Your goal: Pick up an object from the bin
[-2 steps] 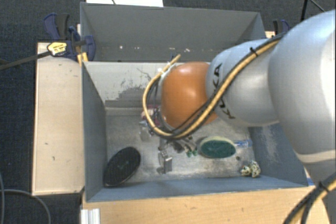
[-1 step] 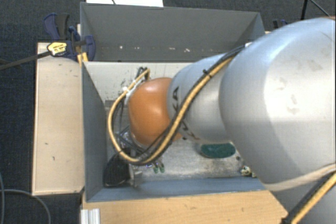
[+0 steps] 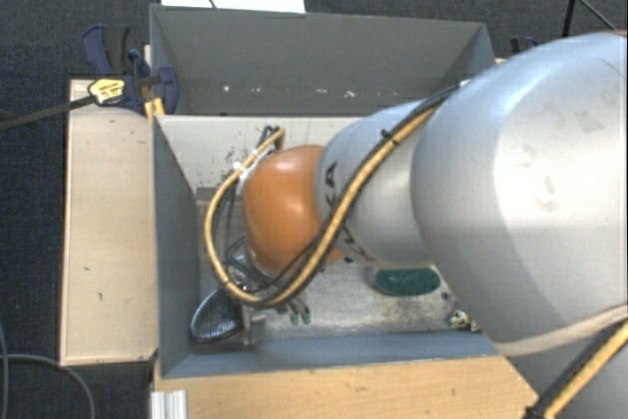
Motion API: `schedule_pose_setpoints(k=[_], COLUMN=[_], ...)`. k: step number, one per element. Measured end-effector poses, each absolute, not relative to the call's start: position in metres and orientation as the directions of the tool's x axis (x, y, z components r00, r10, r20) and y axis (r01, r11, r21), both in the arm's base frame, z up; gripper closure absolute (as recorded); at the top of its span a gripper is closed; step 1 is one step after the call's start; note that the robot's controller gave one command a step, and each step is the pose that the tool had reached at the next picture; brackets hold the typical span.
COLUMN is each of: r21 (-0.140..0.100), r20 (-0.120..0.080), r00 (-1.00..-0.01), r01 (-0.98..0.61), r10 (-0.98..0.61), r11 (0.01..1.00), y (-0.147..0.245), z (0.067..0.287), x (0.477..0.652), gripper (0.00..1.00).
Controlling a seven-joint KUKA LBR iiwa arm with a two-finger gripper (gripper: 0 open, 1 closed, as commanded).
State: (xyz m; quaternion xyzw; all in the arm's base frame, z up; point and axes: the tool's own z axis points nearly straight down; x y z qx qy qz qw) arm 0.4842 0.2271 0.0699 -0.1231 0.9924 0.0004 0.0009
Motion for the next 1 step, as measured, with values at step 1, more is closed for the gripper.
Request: schedule_pose_setpoints(k=[1], r21=[0.002], r20=[-0.01], r00=[-0.974], r01=[-0.227], r10=[-0.227], r11=[0.974], y=[0.2302], z=[0.2401], x=[0.4991], gripper=[1.0])
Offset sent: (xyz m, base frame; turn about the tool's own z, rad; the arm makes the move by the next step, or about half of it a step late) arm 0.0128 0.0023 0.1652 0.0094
